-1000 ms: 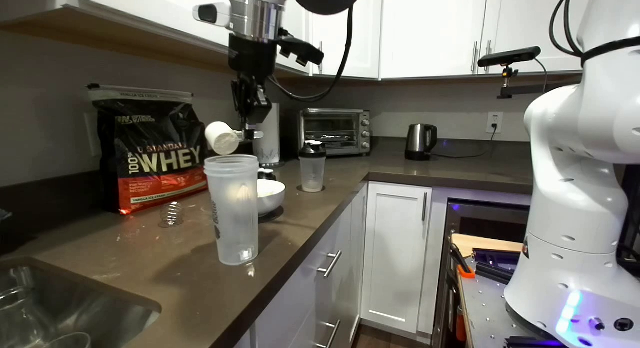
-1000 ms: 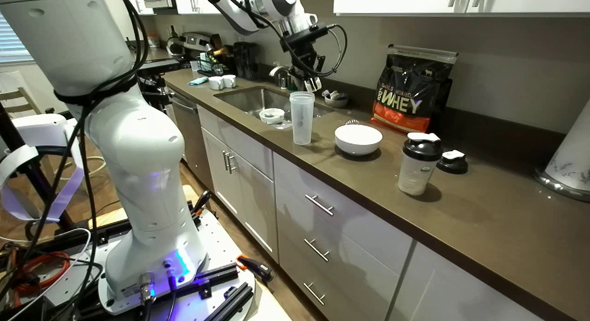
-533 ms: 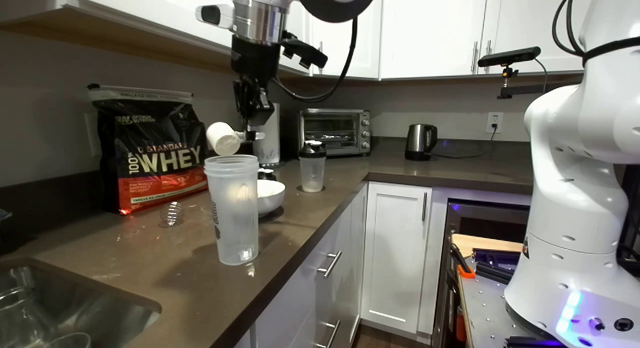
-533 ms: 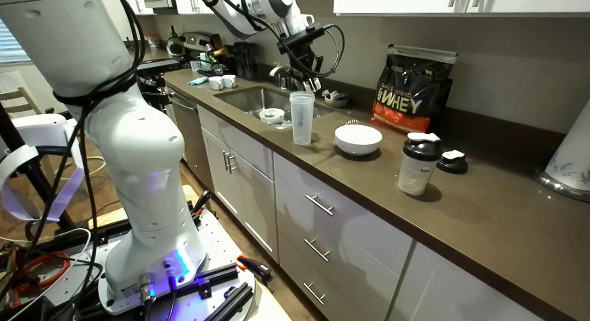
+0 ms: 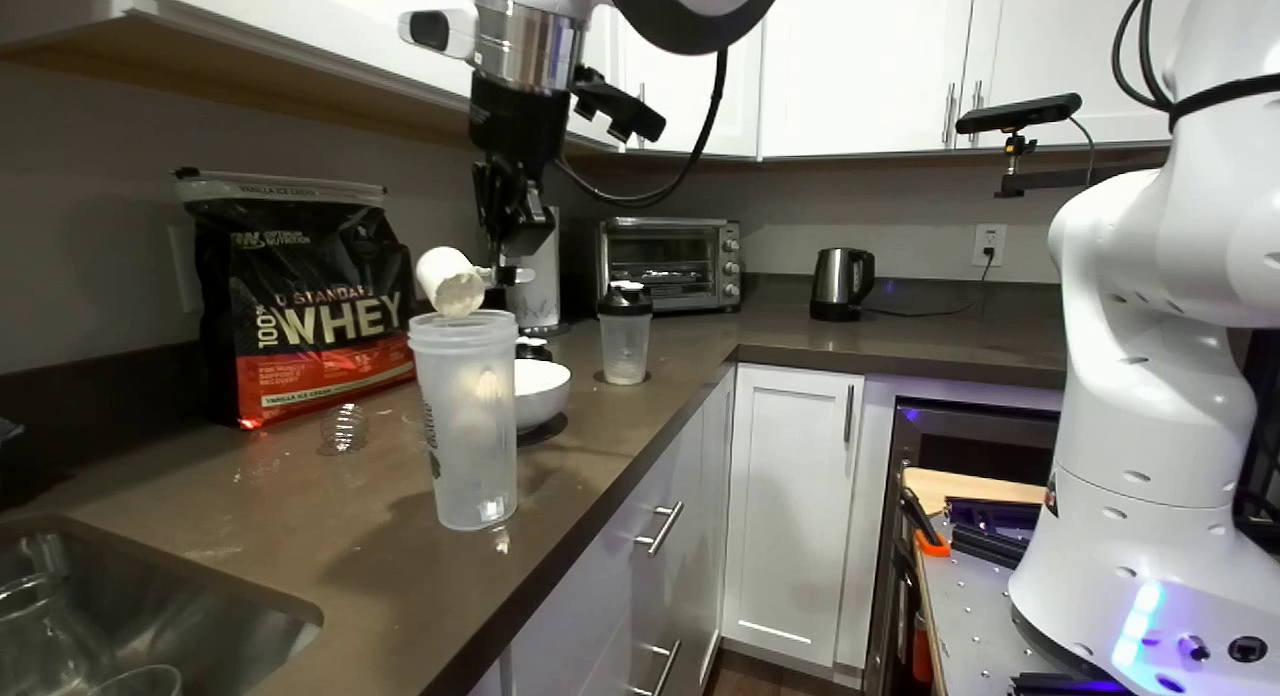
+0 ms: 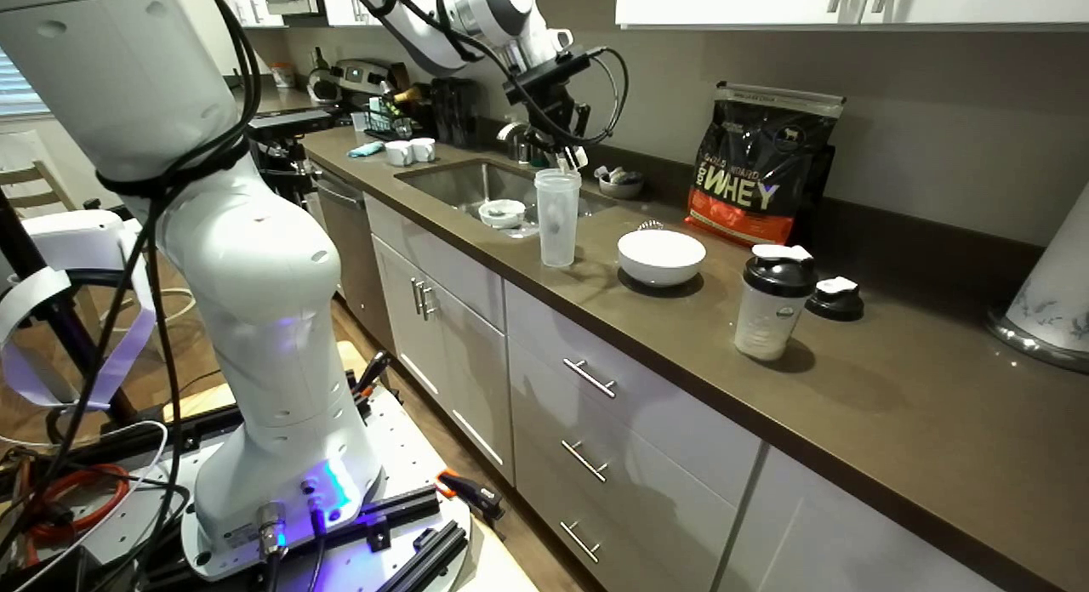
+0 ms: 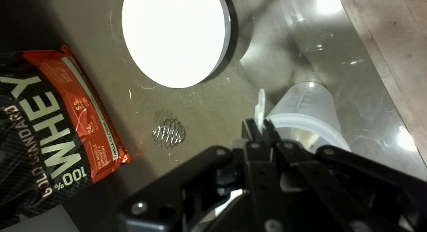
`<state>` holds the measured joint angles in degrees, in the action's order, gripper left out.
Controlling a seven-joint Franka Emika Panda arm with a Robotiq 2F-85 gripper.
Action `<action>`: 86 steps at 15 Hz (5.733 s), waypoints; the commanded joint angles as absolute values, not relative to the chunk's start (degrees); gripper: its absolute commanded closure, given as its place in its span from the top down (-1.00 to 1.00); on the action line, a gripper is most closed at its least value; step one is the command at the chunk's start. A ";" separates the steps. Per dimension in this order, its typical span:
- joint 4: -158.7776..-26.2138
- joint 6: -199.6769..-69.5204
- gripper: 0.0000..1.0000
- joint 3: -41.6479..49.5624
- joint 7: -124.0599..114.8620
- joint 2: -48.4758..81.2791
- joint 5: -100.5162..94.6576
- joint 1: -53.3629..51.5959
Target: Put one scoop of the contents from the white bowl into the left cup
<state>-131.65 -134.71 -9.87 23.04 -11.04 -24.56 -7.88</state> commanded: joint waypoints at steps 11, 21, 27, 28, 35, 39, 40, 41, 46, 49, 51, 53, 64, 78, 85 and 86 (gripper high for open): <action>-134.05 -137.58 -0.97 -10.09 17.82 -13.15 -30.20 -7.88; -133.99 -137.35 -0.97 -10.08 17.30 -13.58 -30.99 -7.89; -132.42 -134.92 -0.97 -9.15 18.67 -12.58 -28.77 -7.73; -132.14 -134.58 -0.97 -8.84 18.89 -12.29 -28.35 -7.65; -129.61 -132.21 -0.97 -6.39 17.47 -9.21 -27.93 -6.19; -126.63 -128.43 -0.97 -4.74 17.39 -5.25 -25.67 -5.13; -125.91 -127.45 -0.97 -4.32 17.10 -4.28 -24.86 -4.94; -124.95 -126.30 -0.97 -3.82 17.56 -3.07 -23.20 -4.81; -120.08 -123.10 -0.97 -2.08 16.13 2.97 -18.37 -3.43; -117.12 -122.10 -0.97 -1.12 14.09 6.50 -18.20 -2.62; -115.11 -121.49 -0.97 -0.55 12.48 8.64 -18.64 -2.17; -113.29 -120.96 -0.97 0.00 11.20 10.54 -18.93 -1.94; -106.90 -114.39 -0.97 0.84 10.74 16.78 -16.84 -1.15; -109.29 -114.08 0.61 -1.32 12.67 11.18 -15.31 -1.46; -110.41 -113.93 1.00 -2.64 14.89 4.88 -12.04 -1.54; -110.50 -113.68 1.00 -2.66 15.39 4.19 -11.25 -1.55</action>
